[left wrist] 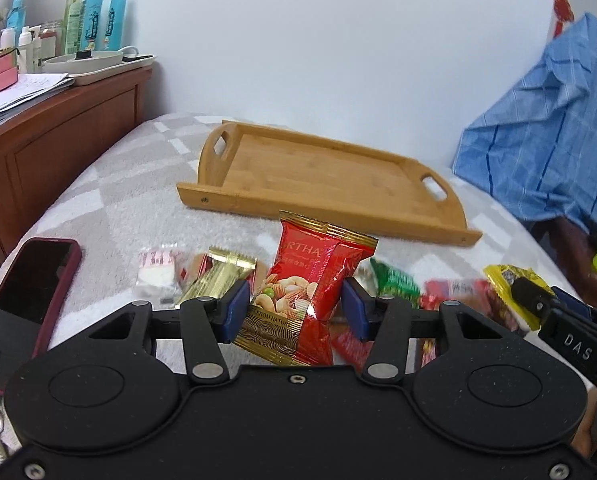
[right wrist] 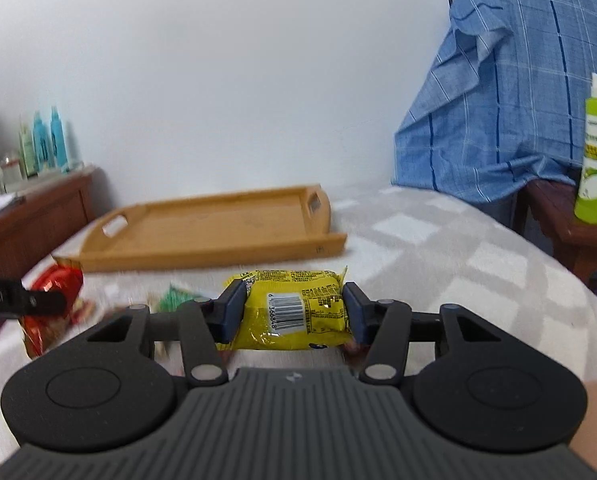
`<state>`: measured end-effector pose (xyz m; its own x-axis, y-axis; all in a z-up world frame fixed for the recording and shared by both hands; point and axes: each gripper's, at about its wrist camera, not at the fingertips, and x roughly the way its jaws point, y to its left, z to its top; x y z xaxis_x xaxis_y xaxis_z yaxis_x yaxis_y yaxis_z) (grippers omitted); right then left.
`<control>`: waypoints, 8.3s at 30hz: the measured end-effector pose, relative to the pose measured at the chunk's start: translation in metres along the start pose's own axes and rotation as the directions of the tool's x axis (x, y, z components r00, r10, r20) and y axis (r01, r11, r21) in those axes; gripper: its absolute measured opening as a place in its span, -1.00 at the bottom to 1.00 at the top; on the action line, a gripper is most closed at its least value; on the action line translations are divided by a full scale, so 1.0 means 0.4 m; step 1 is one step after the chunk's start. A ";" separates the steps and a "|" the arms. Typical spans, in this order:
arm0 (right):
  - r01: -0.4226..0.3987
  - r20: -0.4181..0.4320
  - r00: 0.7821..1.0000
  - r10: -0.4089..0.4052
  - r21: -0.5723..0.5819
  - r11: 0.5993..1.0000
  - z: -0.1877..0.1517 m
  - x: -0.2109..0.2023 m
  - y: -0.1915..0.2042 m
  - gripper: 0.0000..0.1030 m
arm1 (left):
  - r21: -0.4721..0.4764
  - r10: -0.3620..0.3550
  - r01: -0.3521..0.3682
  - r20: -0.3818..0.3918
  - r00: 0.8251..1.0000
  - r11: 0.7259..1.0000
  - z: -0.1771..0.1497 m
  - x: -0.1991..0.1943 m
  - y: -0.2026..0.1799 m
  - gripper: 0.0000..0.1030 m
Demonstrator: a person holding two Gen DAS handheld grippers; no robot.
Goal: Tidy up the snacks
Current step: 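Carry both packets over the bamboo tray and lower them onto it, then open both grippers to release the packets and withdraw from the tray, then grasp the gold-wrapped bar with the left gripper while the right grasps the chocolate bar, then carry both bars to the tray beside the cashew bag and lower them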
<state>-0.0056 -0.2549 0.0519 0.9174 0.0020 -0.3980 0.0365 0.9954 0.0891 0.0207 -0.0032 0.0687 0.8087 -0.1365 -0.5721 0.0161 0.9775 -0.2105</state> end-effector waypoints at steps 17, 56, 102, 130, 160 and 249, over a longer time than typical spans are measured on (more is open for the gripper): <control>-0.182 -0.001 0.983 0.184 0.155 0.971 0.180 0.241 -0.066 0.08 | -0.057 -0.056 0.058 0.050 0.997 0.997 0.202 0.114 -0.068 -0.06; -0.116 -0.213 0.970 0.120 0.034 0.993 0.168 0.539 0.008 0.11 | -0.067 0.076 -0.080 -0.061 0.995 0.995 0.267 0.555 -0.116 -0.04; -0.130 -0.061 0.989 0.134 0.065 0.989 0.196 0.346 -0.007 0.93 | 0.090 0.023 -0.022 -0.007 1.000 0.996 0.198 0.292 -0.092 0.76; -0.104 0.010 0.995 0.104 0.099 0.990 0.076 0.172 0.003 1.00 | 0.151 -0.031 0.021 0.066 0.997 0.988 0.069 0.056 -0.070 0.88; -0.120 -0.106 0.986 0.127 0.065 0.991 -0.079 0.069 0.068 1.00 | 0.109 0.113 -0.111 -0.006 0.994 0.988 -0.017 0.089 0.066 0.52; -0.249 -0.055 0.965 0.255 0.095 0.964 0.170 0.383 0.090 -0.37 | 0.032 0.049 -0.049 -0.012 0.999 0.998 0.294 0.351 -0.006 -0.50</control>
<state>0.1634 -0.2253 0.0561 0.8733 0.2608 -0.4115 -0.1554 0.9497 0.2720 0.2035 -0.0058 0.0822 0.8013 -0.0902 -0.5915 -0.0047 0.9876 -0.1570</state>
